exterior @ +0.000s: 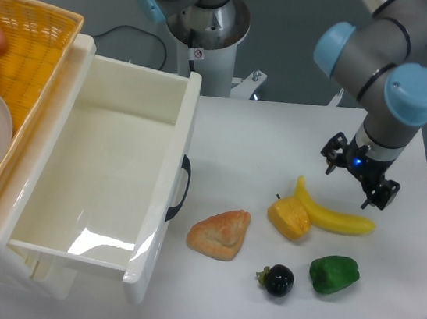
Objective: Slide open the top white drawer
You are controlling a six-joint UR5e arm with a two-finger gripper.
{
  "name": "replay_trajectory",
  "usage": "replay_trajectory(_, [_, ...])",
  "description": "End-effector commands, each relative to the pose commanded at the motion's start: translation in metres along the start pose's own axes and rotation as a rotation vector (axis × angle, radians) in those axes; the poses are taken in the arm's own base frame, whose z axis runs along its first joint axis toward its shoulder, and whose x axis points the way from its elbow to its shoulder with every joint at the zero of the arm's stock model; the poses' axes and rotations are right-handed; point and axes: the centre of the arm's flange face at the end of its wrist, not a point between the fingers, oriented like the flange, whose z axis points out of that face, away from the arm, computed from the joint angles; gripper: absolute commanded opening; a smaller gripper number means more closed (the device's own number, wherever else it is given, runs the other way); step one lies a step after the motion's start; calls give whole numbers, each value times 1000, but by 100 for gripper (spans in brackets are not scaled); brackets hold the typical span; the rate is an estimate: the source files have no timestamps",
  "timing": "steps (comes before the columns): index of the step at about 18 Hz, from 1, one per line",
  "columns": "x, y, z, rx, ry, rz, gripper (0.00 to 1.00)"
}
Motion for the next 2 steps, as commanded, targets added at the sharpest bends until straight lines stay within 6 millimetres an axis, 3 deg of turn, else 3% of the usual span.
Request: replay_trajectory(2, [-2,1,3,-2,-3,-1,100])
